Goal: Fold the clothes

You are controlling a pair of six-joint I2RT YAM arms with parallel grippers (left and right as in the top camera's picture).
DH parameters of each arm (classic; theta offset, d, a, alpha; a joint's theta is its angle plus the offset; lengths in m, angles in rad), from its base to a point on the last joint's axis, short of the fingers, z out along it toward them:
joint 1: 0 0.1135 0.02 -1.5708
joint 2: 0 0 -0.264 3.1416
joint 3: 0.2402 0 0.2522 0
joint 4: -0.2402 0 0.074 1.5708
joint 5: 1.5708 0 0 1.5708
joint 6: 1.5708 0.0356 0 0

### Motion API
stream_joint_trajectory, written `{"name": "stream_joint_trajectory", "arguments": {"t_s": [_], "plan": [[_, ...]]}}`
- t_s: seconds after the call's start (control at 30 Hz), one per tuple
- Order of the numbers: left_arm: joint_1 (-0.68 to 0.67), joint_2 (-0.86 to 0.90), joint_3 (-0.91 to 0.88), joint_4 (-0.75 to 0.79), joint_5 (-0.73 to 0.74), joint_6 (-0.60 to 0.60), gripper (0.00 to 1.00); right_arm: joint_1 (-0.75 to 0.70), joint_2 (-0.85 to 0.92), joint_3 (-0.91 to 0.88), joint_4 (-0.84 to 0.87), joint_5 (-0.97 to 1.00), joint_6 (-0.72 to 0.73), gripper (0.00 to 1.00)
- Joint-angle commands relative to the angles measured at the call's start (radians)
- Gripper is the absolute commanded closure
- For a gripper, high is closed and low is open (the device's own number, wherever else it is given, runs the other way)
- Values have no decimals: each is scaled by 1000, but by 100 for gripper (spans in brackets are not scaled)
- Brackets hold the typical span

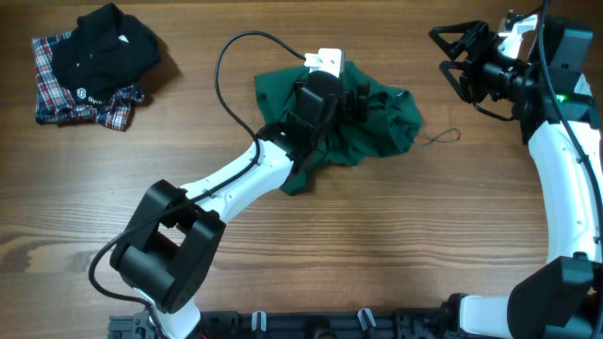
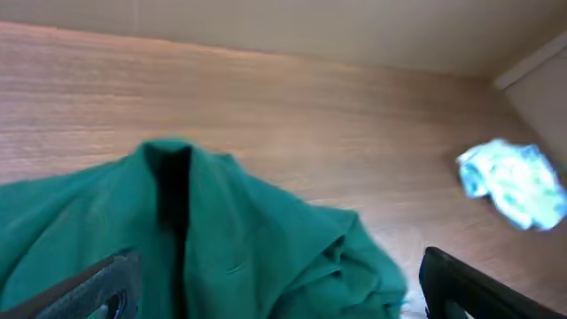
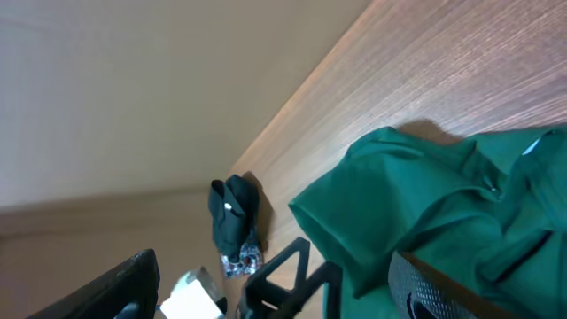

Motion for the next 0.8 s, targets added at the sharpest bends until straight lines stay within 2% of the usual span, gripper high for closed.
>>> {"name": "stream_joint_trajectory", "arguments": {"t_s": [0.0,0.37,0.77], "plan": [[0,5,34,38,18,-69,0,-2,13,5,-4,10,-35,16],[0,50,35,28,18,-276,0,-2,13,5,-62,33,-35,16],[0,113,35,13,77,-332,0,-2,13,5,-74,33,-35,16]]}}
